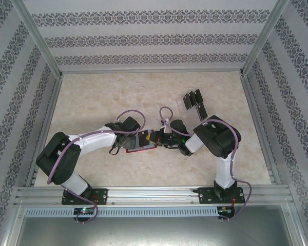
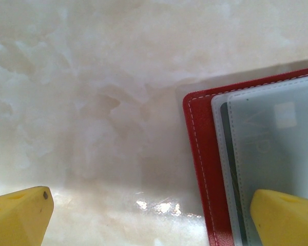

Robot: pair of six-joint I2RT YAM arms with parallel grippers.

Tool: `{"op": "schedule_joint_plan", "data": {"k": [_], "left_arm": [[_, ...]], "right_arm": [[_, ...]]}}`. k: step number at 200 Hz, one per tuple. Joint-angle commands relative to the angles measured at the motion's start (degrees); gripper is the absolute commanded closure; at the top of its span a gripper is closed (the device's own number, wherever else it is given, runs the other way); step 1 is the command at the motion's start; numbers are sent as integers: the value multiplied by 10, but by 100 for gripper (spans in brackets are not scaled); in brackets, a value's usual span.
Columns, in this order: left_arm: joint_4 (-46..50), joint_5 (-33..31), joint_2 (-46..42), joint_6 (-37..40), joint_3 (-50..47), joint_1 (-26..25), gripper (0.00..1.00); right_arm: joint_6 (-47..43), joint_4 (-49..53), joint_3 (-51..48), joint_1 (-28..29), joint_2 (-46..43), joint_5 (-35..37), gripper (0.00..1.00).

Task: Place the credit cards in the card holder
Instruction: Insert the credit card into the card slot.

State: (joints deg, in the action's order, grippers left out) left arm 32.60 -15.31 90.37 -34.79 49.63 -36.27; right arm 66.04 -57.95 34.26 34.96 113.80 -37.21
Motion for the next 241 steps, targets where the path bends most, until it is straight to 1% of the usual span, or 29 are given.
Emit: {"op": "schedule_joint_plan", "data": {"k": [1, 29, 67, 106, 124, 192, 241], "left_arm": [[24, -3, 8, 3, -16, 6, 0], [24, -3, 9, 3, -17, 6, 0], [24, -4, 6, 2, -17, 6, 0], [24, -5, 6, 2, -19, 6, 0], [23, -4, 6, 2, -19, 6, 0], [22, -3, 7, 2, -18, 6, 0], [20, -2, 8, 1, -19, 6, 0]], "right_arm": [[-19, 22, 9, 10, 12, -14, 100], [-31, 39, 12, 13, 8, -14, 100], [-63, 95, 13, 14, -21, 3, 100], [-127, 207, 47, 19, -50, -1, 100], [-141, 239, 59, 23, -52, -3, 100], [-140, 250, 72, 35, -29, 0, 100], [-152, 279, 85, 46, -26, 3, 100]]}}
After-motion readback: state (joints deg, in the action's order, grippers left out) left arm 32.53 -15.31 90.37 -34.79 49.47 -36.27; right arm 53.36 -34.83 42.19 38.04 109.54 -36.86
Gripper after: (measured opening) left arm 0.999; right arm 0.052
